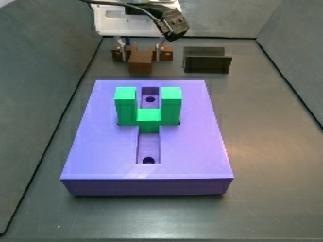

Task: Pick up the brown object. Move up. Place the brown object on the fixture. Regrasp the brown object. Move to above the board. Insert the brown object.
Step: Pick up the brown object.

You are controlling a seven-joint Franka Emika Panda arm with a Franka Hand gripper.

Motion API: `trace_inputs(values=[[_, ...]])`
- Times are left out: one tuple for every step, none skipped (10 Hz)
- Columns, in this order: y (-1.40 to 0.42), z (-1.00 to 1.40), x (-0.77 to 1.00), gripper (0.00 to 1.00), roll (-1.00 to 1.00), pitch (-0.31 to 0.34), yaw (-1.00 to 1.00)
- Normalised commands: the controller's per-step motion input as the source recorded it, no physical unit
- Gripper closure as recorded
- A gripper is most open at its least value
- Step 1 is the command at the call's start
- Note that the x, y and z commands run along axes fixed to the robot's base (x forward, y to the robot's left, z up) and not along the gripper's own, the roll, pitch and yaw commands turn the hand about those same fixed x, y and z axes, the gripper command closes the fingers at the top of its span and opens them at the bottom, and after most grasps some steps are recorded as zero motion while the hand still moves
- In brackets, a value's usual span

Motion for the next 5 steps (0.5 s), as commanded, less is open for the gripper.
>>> trace_inputs(values=[[0.11, -0.21, -0.02, 0.00, 0.00, -0.029, -0.09], [0.09, -0.21, -0.02, 0.00, 0.00, -0.033, -0.07], [0.00, -0.15, 0.00, 0.00, -0.01, -0.029, -0.01], [0.00, -0.10, 0.03, 0.00, -0.01, -0.003, 0.00], [0.00, -0.11, 0.00, 0.00, 0.00, -0.006, 0.00]])
